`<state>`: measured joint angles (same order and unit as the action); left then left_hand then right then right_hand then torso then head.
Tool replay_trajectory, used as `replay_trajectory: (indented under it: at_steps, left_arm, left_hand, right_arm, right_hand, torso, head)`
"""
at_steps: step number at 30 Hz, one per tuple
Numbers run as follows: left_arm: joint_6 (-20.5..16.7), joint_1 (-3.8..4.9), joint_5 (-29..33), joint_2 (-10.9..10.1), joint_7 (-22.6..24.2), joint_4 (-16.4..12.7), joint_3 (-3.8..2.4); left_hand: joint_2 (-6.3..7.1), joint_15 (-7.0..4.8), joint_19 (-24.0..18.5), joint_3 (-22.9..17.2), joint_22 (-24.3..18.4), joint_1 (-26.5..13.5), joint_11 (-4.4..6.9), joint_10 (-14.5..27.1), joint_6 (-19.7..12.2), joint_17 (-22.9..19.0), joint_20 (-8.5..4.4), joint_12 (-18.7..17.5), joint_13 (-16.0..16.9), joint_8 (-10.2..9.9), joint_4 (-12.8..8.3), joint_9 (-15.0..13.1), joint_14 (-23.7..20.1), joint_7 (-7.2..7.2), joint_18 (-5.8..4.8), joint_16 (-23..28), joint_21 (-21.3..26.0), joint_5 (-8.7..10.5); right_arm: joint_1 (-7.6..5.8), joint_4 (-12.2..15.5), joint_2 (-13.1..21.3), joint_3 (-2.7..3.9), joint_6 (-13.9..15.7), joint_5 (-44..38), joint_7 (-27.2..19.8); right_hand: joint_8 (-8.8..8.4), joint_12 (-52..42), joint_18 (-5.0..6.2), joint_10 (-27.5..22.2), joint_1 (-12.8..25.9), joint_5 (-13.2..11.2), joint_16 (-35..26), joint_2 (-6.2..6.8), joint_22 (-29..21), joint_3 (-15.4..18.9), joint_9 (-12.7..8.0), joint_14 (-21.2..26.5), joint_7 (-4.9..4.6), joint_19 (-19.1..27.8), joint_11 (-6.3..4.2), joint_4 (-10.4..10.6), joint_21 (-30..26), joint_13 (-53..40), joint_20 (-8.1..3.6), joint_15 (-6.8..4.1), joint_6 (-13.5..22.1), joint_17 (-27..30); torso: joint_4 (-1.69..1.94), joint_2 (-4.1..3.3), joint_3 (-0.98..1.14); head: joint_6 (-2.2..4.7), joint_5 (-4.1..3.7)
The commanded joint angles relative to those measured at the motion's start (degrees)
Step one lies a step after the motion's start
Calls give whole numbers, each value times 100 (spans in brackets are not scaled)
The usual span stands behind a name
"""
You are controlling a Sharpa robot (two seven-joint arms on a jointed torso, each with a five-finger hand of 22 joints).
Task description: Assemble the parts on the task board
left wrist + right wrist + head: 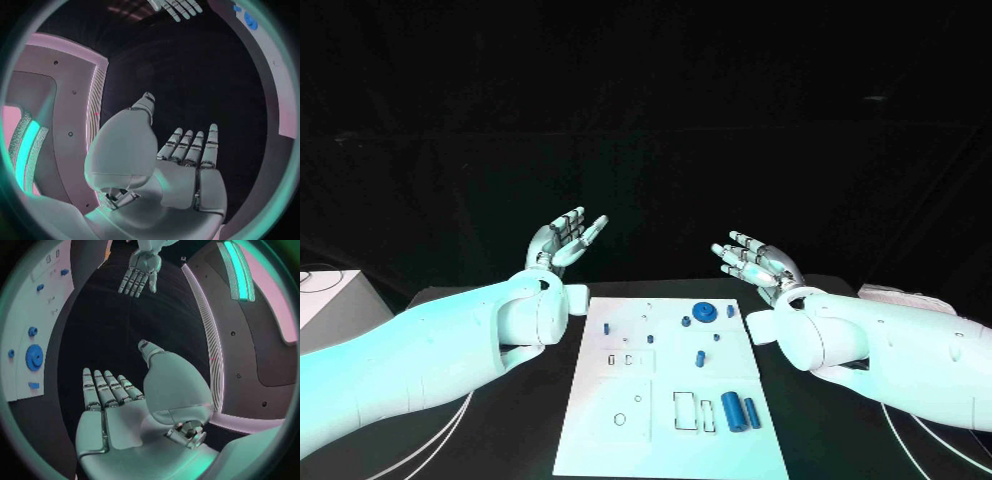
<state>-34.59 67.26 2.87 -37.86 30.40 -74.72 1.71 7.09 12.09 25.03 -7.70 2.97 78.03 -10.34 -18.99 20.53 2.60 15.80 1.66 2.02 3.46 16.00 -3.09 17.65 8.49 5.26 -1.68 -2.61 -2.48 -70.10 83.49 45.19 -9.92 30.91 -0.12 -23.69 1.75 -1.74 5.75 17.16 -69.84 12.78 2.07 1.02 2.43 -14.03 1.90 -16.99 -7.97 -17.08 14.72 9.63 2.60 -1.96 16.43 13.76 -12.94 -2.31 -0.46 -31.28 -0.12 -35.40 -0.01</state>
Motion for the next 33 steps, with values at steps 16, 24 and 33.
replay_trajectory:
  at_steps: [16,24,33]
  left_arm:
    - [921,18,-185,-489,-13,-406,1]
    - [1214,39,-567,-832,-159,-862,-6]
    - [1479,54,-686,-1185,-320,-1466,-37]
  left_hand:
    - [-210,-145,1940,-229,338,441,-209,-3075,2227,535,52,557,217,702,-69,-426,3093,612,441,-917,-806,-41]
    - [-178,-645,3047,-447,660,659,173,-4278,3142,1156,-312,759,249,1093,-186,-632,4575,354,538,-1734,-1583,-57]
    - [190,-928,3572,-1157,1857,681,358,-4843,3265,2989,-781,430,236,1013,-150,-753,4733,241,488,-4223,-3503,-43]
  right_arm:
    - [-350,-421,73,-65,-443,-3372,485]
    - [-491,-470,73,-40,-477,-5497,1165]
    - [-555,-439,24,-20,-984,-7373,2153]
  right_hand:
    - [912,-354,482,3801,-839,-75,838,489,342,-856,567,-3713,-624,-3409,-342,-1237,1167,-175,-146,-469,-3507,-461]
    - [1049,-342,462,4725,-769,-120,1371,709,758,-1093,624,-5116,-378,-4441,-664,-1365,2046,-180,-658,-953,-4181,-810]
    - [1004,-185,263,5470,-516,-65,3245,1056,3324,-1591,794,-6866,-112,-5674,-1014,-1280,4937,-190,-1140,-1424,-4635,-2366]
  torso:
    - [32,-273,-5]
    - [99,-476,-32]
    - [215,-683,-66]
  head:
    - [-174,-99]
    - [-154,-193]
    - [-129,-300]
